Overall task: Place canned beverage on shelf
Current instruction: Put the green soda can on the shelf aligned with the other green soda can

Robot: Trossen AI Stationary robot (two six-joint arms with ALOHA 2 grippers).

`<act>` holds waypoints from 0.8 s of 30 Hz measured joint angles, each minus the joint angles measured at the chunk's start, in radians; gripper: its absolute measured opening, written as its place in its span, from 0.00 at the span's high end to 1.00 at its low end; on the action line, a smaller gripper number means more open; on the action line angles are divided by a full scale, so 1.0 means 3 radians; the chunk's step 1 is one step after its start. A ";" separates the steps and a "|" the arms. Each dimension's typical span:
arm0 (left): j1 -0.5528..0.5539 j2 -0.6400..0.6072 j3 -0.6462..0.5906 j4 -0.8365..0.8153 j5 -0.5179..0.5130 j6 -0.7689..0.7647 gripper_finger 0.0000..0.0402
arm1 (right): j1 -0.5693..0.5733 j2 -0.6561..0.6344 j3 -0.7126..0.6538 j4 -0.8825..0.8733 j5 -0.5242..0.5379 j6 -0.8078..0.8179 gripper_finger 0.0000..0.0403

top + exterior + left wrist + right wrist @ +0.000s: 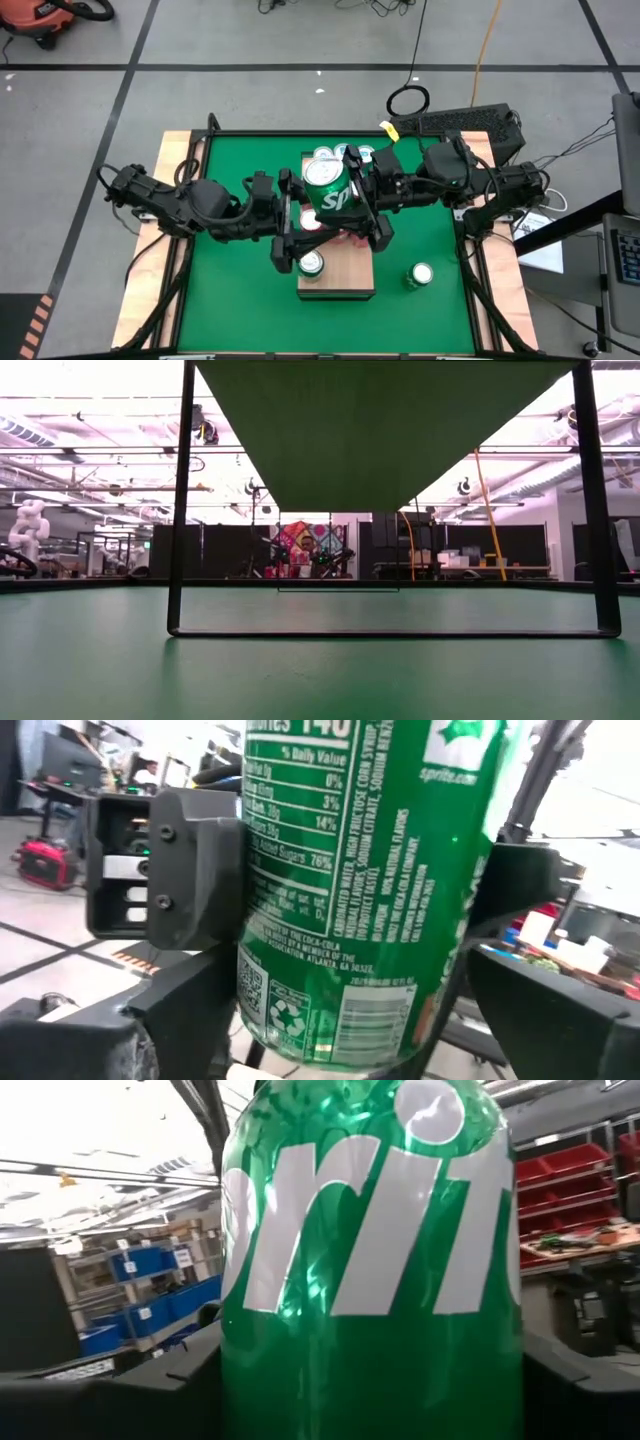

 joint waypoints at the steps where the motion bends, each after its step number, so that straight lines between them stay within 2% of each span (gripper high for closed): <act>1: 0.0005 0.0000 0.0000 0.0000 -0.0035 -0.0001 0.04 | 0.0000 0.0000 0.0000 -0.0005 0.0015 -0.0019 0.28; 13: 0.0081 0.0000 -0.0004 -0.0021 -0.0067 0.0095 0.30 | 0.0000 -0.0008 0.0004 -0.0121 0.0140 -0.0085 0.27; 20: 0.0082 0.0003 -0.0004 -0.0067 -0.0089 0.0070 0.31 | 0.0045 -0.0119 0.0001 -0.0377 0.0452 -0.0117 0.16; 24: 0.0088 0.0004 -0.0004 -0.0093 -0.0174 0.0062 0.31 | 0.0072 -0.0181 0.0160 -0.0842 0.0651 -0.0101 0.11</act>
